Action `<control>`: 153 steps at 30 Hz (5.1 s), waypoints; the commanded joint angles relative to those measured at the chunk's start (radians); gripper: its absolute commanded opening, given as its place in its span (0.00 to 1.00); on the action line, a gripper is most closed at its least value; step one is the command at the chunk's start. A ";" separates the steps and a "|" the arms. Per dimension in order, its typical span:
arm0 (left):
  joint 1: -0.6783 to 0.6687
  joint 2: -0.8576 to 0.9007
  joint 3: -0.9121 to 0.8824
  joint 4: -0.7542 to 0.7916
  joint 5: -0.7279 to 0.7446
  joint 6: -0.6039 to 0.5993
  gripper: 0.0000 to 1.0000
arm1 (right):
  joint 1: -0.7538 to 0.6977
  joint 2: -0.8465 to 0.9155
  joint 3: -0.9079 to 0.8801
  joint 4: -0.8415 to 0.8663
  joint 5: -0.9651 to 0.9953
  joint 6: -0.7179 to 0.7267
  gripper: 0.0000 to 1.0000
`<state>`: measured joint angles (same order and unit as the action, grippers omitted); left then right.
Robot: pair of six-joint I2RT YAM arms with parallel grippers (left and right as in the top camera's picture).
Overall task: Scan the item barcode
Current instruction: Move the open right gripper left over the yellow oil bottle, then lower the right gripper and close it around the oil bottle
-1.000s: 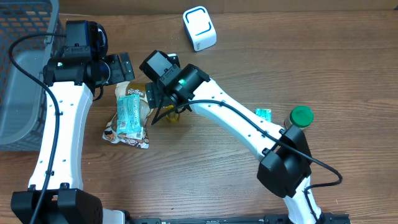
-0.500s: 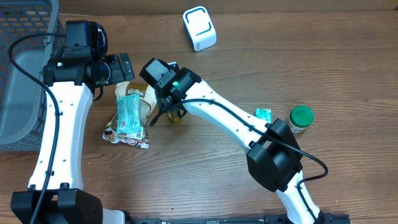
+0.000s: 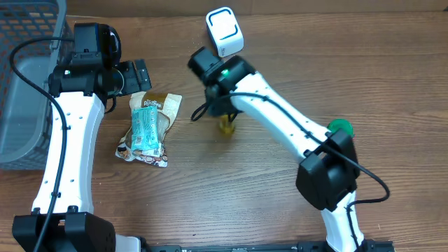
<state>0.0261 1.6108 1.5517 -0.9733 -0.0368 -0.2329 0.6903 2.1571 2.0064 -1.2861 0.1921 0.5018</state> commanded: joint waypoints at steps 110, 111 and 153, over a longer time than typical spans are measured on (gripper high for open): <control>-0.008 0.003 0.021 0.000 0.004 -0.006 1.00 | -0.047 -0.051 -0.064 -0.031 -0.126 0.100 0.57; -0.008 0.003 0.021 0.000 0.004 -0.006 1.00 | -0.047 -0.051 -0.064 -0.031 -0.122 0.100 0.57; -0.008 0.003 0.021 0.000 0.004 -0.006 0.99 | -0.047 -0.051 -0.064 -0.032 -0.116 0.093 0.22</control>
<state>0.0261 1.6108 1.5517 -0.9733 -0.0368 -0.2329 0.6437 2.1418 1.9491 -1.3209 0.0597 0.5980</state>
